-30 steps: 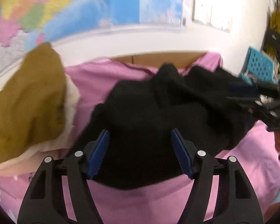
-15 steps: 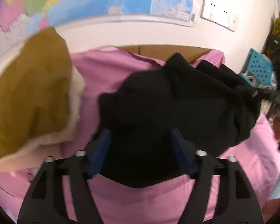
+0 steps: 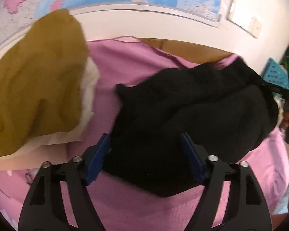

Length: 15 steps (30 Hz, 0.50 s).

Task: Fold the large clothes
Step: 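Grasp the folded jacket edge with the left gripper while the right gripper grasps it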

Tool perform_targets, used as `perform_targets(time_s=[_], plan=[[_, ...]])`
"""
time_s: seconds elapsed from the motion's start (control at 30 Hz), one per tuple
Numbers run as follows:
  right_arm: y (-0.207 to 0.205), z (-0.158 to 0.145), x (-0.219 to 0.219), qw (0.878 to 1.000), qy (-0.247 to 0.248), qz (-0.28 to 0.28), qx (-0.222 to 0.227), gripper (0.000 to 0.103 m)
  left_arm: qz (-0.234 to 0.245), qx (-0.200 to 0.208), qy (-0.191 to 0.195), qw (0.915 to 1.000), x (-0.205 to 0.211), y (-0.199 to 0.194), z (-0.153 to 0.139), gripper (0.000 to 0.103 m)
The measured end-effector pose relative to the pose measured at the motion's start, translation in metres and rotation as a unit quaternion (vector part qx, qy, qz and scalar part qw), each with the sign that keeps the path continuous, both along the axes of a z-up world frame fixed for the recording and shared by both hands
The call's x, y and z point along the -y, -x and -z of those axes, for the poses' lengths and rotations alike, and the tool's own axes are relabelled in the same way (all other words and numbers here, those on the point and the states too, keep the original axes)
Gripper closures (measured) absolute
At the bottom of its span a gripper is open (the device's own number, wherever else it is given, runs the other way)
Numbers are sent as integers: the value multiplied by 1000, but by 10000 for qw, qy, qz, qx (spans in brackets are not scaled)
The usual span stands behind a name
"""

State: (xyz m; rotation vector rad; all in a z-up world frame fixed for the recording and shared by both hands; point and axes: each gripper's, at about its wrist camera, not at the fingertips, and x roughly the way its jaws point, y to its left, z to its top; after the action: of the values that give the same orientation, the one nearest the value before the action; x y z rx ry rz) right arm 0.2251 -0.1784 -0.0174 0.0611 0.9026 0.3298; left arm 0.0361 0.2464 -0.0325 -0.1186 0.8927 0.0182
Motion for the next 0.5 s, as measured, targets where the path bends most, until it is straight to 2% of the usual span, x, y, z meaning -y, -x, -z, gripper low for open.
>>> perform_targets(time_s=[0.03,0.1,0.13,0.17,0.2,0.23,0.3,0.37,0.43,0.5], plan=[[-2,17,-3,9994,-5,-128,-328,100,16,-54,133,9999,-2,0,2,32],[8,29,-16,9980,350,-426,-320,93,46,-13,276,9996,-5,4,2,32],[15,25,-15,9982,305,-478,-205,81,50,62,222,9997,-4,9,0,32],[21,17,-9,9990,53,-421,-135,70,49,138,201,9997,-3,14,-3,32],[27,8,-1,9991,-251,-349,-39,44,59,191,184,9996,-1,18,-5,33],[37,-4,9,9983,-485,-260,191,37,73,275,137,9995,2,24,-9,33],[51,-18,19,9974,-520,-242,426,37,162,423,119,9989,6,28,-17,27],[59,-19,29,9976,-538,-227,372,37,265,562,70,9980,12,31,-21,23],[54,-10,45,9982,-564,50,213,38,360,543,-27,9979,19,24,-20,23],[45,2,61,9948,-940,391,-12,39,392,383,-106,9984,24,15,-12,23]])
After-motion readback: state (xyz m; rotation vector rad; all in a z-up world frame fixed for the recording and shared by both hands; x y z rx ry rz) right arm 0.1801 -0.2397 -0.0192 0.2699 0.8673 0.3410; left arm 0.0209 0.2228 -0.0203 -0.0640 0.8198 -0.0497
